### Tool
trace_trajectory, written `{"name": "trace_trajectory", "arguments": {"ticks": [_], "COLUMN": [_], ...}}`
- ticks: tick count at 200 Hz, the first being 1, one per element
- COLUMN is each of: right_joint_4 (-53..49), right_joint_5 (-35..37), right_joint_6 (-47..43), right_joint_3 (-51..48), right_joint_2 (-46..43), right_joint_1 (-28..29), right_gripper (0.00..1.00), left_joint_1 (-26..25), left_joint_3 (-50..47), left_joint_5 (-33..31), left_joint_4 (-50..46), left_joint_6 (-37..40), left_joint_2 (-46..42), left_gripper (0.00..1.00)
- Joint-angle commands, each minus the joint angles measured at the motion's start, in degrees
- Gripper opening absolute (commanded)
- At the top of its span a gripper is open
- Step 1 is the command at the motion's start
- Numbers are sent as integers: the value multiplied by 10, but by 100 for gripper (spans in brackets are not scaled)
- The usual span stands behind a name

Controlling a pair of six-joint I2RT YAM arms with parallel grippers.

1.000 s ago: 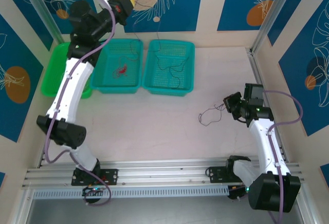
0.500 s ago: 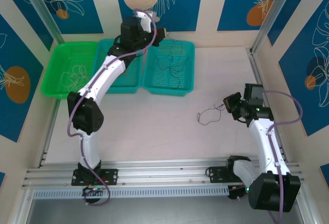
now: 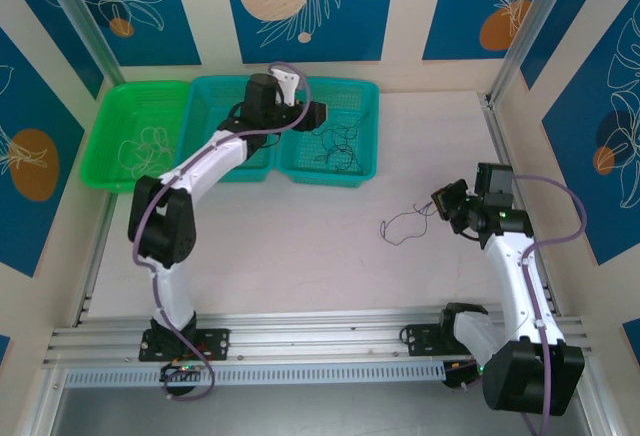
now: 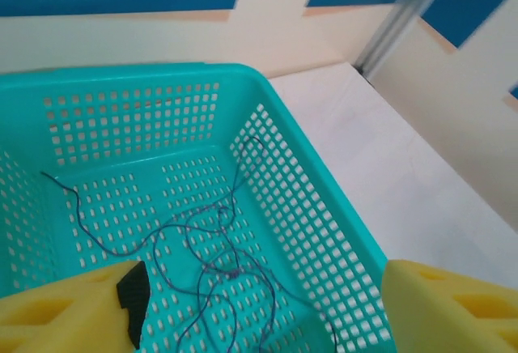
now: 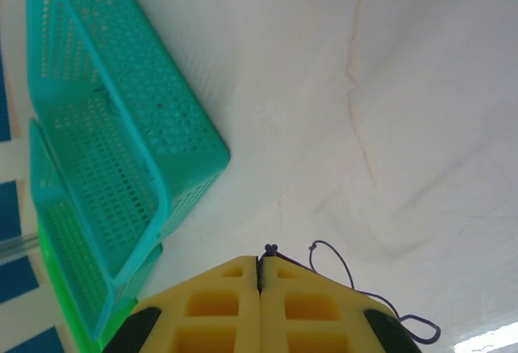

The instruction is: Untangle the cables

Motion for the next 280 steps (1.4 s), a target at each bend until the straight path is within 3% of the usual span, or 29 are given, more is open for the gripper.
{"name": "trace_trajectory", "arguments": {"ticks": [1,29,57,86,130,146,162,178,200,232,280], "right_joint_4": [2,-3,-3,14,38,34,34,34,2,-76,24], "right_joint_5": [-72,-97,-116,-134,-122,-107,-95,-85,-41,83,-75], "right_joint_6": [-33,-51,-47,-20,10,12,22,24,-12,-71,-8], "right_joint_3": [41,80,113,135,149,152,149,145,148,112,-49], "right_joint_2": [9,26,46,61,74,77,79,80,86,96,84], "right_joint_1": [9,41,79,122,189,199,202,202,199,174,49], "right_gripper": [0,0,0,0,0,0,0,0,0,11,13], "left_joint_1": [-4,-49,-140,-201,-223,-222,-222,-221,-215,-174,-151], "left_joint_3": [-42,-143,-245,-335,-348,-347,-349,-351,-363,-375,-343], "left_joint_5": [66,136,134,97,60,65,71,72,29,-31,-18], "left_joint_4": [50,52,56,143,201,210,222,223,220,206,184], "left_joint_6": [52,151,250,232,154,140,124,121,108,38,21], "left_joint_2": [-125,-228,-295,-303,-220,-199,-193,-200,-232,-290,-319], "left_gripper": [78,79,81,83,83,72,49,0,0,0,0]}}
